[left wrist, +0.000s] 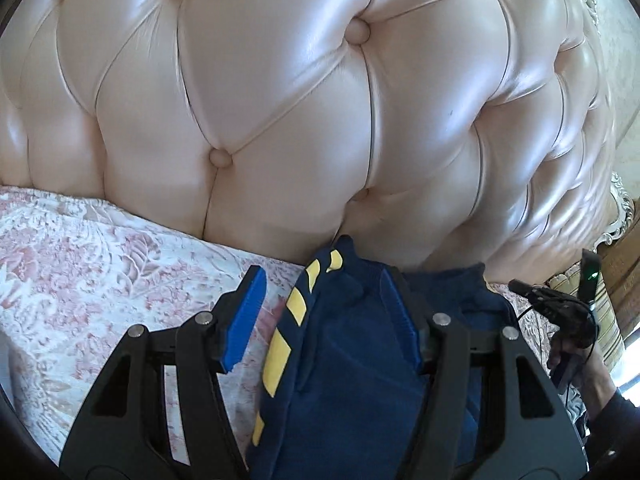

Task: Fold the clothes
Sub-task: 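Lower the pants onto the bed and open both grippers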

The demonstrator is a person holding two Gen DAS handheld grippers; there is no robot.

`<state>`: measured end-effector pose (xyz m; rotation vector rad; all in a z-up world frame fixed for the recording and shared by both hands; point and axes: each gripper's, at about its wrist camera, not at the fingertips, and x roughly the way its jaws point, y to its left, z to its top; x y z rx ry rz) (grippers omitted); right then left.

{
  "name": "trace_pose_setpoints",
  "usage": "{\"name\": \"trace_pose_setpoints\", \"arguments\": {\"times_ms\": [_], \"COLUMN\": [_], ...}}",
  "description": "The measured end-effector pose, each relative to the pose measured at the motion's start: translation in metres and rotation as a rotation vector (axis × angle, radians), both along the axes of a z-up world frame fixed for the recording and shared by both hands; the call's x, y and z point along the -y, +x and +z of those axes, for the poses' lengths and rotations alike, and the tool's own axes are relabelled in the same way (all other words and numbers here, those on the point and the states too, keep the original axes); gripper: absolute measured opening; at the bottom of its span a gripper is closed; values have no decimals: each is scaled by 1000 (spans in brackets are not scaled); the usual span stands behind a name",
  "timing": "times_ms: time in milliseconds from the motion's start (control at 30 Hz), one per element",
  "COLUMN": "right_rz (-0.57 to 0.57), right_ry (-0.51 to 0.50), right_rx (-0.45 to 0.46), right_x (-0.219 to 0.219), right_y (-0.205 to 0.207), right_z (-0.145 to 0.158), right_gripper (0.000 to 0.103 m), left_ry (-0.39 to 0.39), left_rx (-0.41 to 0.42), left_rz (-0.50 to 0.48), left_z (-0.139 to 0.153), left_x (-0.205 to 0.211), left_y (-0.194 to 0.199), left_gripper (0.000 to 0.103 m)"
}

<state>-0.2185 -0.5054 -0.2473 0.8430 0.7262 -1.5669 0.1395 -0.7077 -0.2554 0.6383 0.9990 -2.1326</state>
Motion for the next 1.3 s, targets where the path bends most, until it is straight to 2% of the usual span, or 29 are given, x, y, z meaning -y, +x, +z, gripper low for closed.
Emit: {"name": "trace_pose_setpoints", "arguments": {"times_ms": [33, 100, 133, 167, 267, 333, 367, 467, 500, 533, 633, 767, 800, 867, 900, 933, 967, 1167, 1200, 1300], "right_rz": [-3, -10, -13, -16, -10, -5, 2, 49, 57, 58, 43, -19, -27, -41, -66, -95, -127, -190, -188, -192], "right_ry": [-3, -9, -12, -15, -8, 21, 42, 100, 102, 95, 74, 51, 64, 72, 59, 43, 24, -101, -146, -277], "right_rx": [10, 29, 38, 48, 61, 82, 74, 38, 32, 41, 58, 146, 140, 91, 68, 45, 34, -77, -85, -124], "right_x": [-2, -5, -6, -8, -9, -6, -3, 0, 0, 0, -2, -9, -9, -9, -12, -15, -21, -94, -114, -129], "right_y": [-1, -3, -4, -5, 5, 0, -7, 3, 7, 8, 12, 3, 4, 10, 11, 11, 9, 19, 29, 32], "right_z": [2, 5, 6, 8, 10, 5, 0, -10, -11, -10, -6, -2, -4, -2, 3, 9, 18, 87, 104, 164], "right_gripper": [6, 38, 79, 98, 98, 94, 82, 63, 52, 31, 22, 21, 22, 31, 47, 69, 82, 82, 82, 82], "left_ry": [7, 17, 17, 18, 18, 17, 16, 11, 9, 8, 4, -4, -10, -21, -27, -33, -39, -75, -95, -160], "left_rx": [-3, -5, -3, -2, 1, -1, -4, -7, -8, -9, -8, -4, -5, -7, -8, -8, -9, -14, -23, -53], "left_rz": [6, 13, 13, 12, 11, 11, 10, 6, 5, 4, 2, 3, -1, -9, -13, -17, -20, -44, -41, -37], "left_z": [-2, -5, -5, -5, -5, -5, -4, -1, -1, -1, -3, 2, 6, 15, 20, 24, 28, 55, 66, 108], "left_x": [1, -1, -4, -7, -15, -18, -18, -20, -20, -21, -21, -27, -33, -44, -49, -55, -61, -94, -108, -171], "left_y": [-1, 0, 1, 1, 2, 3, 3, 4, 4, 4, 3, 10, 13, 21, 25, 28, 32, 55, 67, 106], "left_gripper": [63, 63, 63, 63, 63, 63, 63, 63, 63, 63, 63, 63, 63, 63, 63, 63, 63, 63, 63, 63]}}
